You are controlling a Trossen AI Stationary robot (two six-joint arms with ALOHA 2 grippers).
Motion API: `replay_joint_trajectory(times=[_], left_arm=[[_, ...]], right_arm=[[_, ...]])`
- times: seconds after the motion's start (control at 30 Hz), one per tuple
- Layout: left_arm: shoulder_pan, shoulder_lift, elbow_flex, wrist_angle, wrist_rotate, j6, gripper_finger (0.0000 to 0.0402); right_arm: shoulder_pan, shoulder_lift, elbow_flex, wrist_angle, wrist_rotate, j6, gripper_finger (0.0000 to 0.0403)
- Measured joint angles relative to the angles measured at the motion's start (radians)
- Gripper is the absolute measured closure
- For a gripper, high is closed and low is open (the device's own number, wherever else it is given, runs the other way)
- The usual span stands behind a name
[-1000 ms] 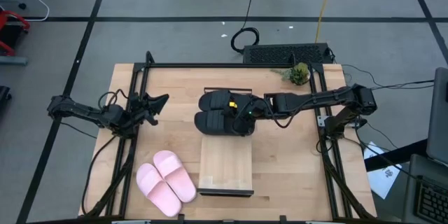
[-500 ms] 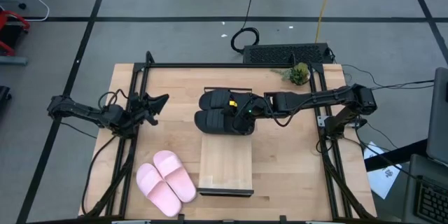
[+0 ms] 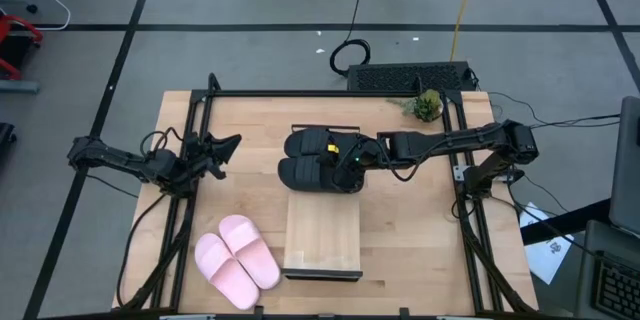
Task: Pick and place slides into the shelf
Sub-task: Put the black slide on the shelf, then put the right pink slide on the shelf
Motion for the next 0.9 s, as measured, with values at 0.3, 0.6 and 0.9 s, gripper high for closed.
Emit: replay_joint_trajectory(times=[0.3,0.6,0.9], left_arm=[[0.000,0.000,0.000,0.000,-0.014,0.016,0.0369],[0.000,0.000,0.000,0.000,-0.015,0.015,0.0369],[0.000,0.000,0.000,0.000,-0.016,0.015,0.0369]], right_arm=[[0.016,0.000,0.000,-0.006,0.030,-0.023,0.0377],[0.015,0.000,0.000,-0.004,0.030,-0.023,0.0337],[0.016,0.000,0.000,0.000,0.052,-0.051,0.0298]])
